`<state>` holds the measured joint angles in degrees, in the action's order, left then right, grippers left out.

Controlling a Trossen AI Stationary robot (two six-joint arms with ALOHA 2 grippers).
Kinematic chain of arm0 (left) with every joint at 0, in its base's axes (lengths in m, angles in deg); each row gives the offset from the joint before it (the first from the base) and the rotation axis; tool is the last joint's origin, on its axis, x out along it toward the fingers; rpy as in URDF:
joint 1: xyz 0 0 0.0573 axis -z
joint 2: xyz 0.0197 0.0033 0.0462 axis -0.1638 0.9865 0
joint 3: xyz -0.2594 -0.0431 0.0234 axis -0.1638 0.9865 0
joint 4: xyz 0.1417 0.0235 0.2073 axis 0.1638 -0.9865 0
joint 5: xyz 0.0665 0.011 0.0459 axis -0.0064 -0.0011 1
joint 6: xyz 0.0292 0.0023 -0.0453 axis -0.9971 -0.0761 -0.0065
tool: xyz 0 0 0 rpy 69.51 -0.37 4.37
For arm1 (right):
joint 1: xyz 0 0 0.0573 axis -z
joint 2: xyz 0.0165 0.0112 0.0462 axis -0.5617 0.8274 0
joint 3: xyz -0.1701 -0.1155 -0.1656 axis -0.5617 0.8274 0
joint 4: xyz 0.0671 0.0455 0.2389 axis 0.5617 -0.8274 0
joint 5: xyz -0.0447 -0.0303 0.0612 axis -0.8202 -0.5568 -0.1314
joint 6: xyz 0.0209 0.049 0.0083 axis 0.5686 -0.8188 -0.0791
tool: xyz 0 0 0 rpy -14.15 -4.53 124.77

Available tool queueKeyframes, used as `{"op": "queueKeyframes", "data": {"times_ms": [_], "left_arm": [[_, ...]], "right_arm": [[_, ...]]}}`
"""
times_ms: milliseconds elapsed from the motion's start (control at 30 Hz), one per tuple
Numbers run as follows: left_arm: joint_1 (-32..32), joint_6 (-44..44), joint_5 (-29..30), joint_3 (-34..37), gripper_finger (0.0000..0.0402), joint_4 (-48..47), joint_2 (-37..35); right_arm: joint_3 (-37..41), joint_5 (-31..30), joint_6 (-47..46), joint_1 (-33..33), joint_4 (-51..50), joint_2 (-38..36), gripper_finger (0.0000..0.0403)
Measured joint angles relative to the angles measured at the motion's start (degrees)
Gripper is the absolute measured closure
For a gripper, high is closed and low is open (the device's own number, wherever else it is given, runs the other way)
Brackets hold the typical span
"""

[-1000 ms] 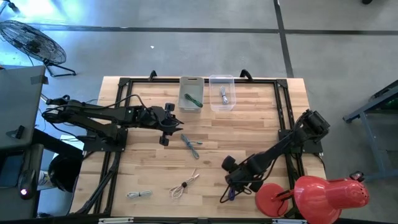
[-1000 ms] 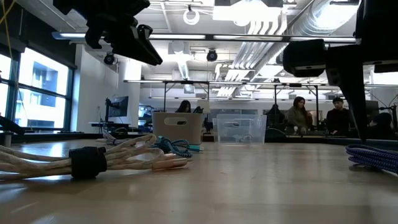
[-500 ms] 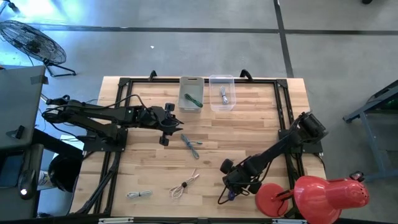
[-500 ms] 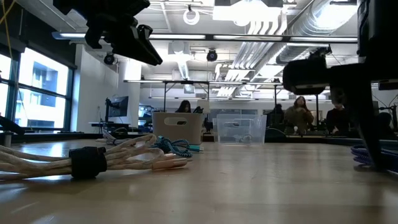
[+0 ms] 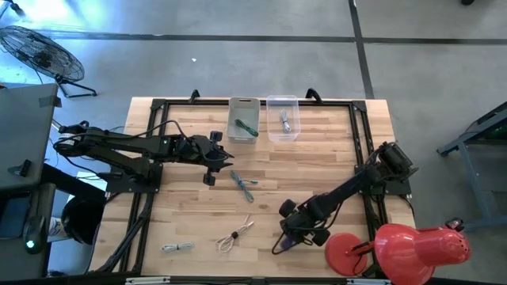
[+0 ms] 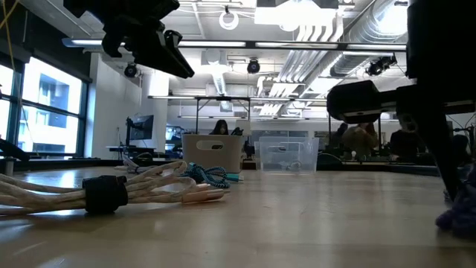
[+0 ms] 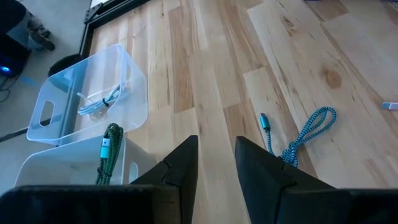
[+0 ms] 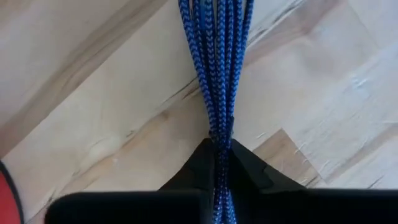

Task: Pick & Place USB Port
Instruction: Put the violet and black charger cable into the gray bin

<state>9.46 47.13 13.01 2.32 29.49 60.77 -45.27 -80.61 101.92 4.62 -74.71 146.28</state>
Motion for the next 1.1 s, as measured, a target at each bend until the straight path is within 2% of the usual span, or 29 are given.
{"op": "queueKeyframes", "data": {"times_ms": [167, 300, 467, 633, 700, 800, 933, 1100], "left_arm": [[0.00, 0.17, -0.17, 0.01, 0.0299, -0.10, 0.00], [0.00, 0.21, -2.47, 0.02, 0.0299, -0.09, 0.00], [0.00, 4.88, -6.77, 0.04, 0.0299, 4.60, 0.00], [0.09, 3.14, -14.11, 0.04, 0.0299, 9.41, -0.02], [0.09, 3.39, -15.19, 0.04, 0.0299, 8.88, -0.02], [0.07, 3.64, -14.78, 0.04, 0.0299, 8.54, -0.01], [0.07, 2.65, -14.65, 0.04, 0.0299, 11.42, 0.00], [0.36, 1.10, -18.37, 0.04, 0.0299, 19.92, 0.00]], "right_arm": [[0.02, -2.20, -2.10, 0.01, -0.38, -0.06, 0.0390], [0.15, -4.93, -3.95, -0.05, -1.29, -1.00, 0.0391], [0.33, -13.09, -5.56, -0.45, -3.81, -4.09, 0.0393], [0.31, -22.57, -10.06, -0.60, -7.86, -8.13, 0.0393], [0.30, -28.95, -13.10, -0.56, -8.63, -9.69, 0.0393], [0.26, -34.42, -14.90, -0.31, -9.51, -12.54, 0.0393], [0.24, -39.58, -17.04, 0.18, -7.02, -15.84, 0.0393], [0.22, -48.23, -14.89, 0.49, 4.31, -18.31, 0.0393]]}}
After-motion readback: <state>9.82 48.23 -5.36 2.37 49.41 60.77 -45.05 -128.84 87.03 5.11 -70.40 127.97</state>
